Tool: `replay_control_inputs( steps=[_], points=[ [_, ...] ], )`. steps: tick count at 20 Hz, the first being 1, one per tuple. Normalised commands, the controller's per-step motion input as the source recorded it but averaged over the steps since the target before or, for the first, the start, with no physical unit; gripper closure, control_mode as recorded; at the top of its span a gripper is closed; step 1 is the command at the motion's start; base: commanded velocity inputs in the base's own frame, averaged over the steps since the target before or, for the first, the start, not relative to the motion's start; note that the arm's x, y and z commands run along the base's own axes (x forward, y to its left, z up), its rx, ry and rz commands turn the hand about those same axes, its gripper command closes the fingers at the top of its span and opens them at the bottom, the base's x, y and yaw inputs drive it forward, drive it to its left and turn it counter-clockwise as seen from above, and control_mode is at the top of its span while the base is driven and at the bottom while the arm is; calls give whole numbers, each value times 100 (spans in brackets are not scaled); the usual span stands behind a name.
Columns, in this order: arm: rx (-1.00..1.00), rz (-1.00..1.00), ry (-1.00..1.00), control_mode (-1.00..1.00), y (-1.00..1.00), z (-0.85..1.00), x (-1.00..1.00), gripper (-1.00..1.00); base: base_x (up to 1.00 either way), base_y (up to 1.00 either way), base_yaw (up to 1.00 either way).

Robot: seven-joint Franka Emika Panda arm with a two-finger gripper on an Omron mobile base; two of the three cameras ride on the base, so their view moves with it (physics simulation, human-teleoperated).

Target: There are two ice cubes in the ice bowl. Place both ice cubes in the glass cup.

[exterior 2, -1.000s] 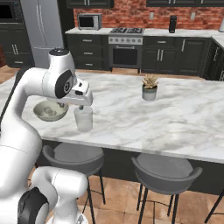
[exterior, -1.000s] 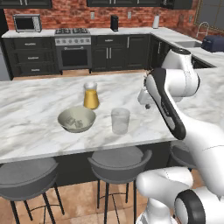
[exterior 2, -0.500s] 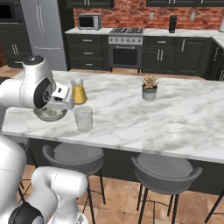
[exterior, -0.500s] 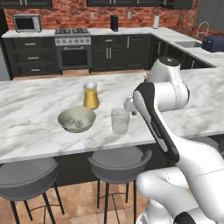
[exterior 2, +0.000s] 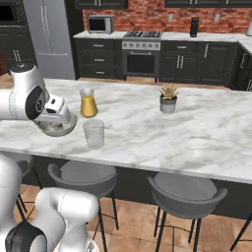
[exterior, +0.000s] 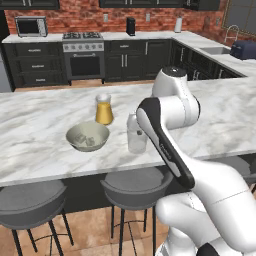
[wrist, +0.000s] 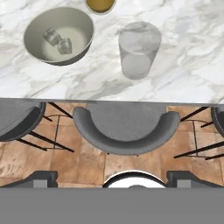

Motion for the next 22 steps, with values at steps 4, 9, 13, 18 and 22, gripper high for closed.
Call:
replay_control_inputs(
  steps=[4, 9, 13, 18, 22],
  points=[
    [0, 0, 0, -100, 6, -1, 0, -100, 0, 0, 0],
    [-2, -5, 0, -100, 77, -3, 0, -100, 0, 0, 0],
    [-1, -5, 0, -100, 89, -2, 0, -100, 0, 0, 0],
    [0, 0, 1, -100, 65, -1, 12, -100, 0, 0, 0],
    [0, 0, 8, -100, 59, -6, 34, -100, 0, 0, 0]
  ],
)
